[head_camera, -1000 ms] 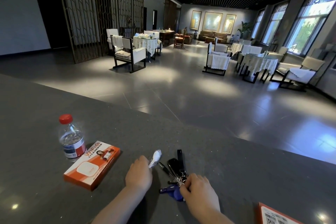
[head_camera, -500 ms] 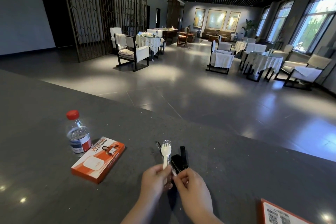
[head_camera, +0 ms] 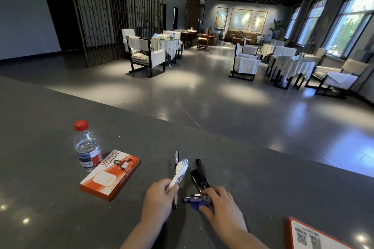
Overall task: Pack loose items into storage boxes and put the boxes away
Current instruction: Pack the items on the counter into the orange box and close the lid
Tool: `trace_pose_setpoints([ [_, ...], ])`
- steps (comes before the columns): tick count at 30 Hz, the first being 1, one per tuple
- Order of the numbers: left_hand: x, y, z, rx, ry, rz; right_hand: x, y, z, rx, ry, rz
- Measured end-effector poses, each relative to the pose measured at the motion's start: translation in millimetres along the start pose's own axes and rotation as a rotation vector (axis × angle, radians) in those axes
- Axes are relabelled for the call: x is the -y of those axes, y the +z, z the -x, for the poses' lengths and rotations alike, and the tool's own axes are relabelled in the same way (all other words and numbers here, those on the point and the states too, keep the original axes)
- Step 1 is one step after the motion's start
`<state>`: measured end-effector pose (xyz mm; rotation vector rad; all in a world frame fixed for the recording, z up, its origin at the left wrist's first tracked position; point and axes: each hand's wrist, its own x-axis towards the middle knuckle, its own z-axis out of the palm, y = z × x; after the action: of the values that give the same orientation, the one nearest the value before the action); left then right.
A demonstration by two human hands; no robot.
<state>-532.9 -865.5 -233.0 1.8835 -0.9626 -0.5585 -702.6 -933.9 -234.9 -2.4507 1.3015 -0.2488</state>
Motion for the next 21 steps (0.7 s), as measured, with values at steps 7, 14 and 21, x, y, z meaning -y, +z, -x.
trace_pose_setpoints([
  [7, 0, -5, 12, 0.004, 0.002, -0.055, -3, -14, 3, 0.028, 0.143, -0.219],
  [14, -32, -4, 47, 0.051, 0.086, -0.072, -23, -49, 50, -0.057, 0.182, -0.328],
  [21, -124, 44, 101, 0.186, 0.271, -0.056, -62, -139, 132, -0.27, 0.232, -0.493],
])
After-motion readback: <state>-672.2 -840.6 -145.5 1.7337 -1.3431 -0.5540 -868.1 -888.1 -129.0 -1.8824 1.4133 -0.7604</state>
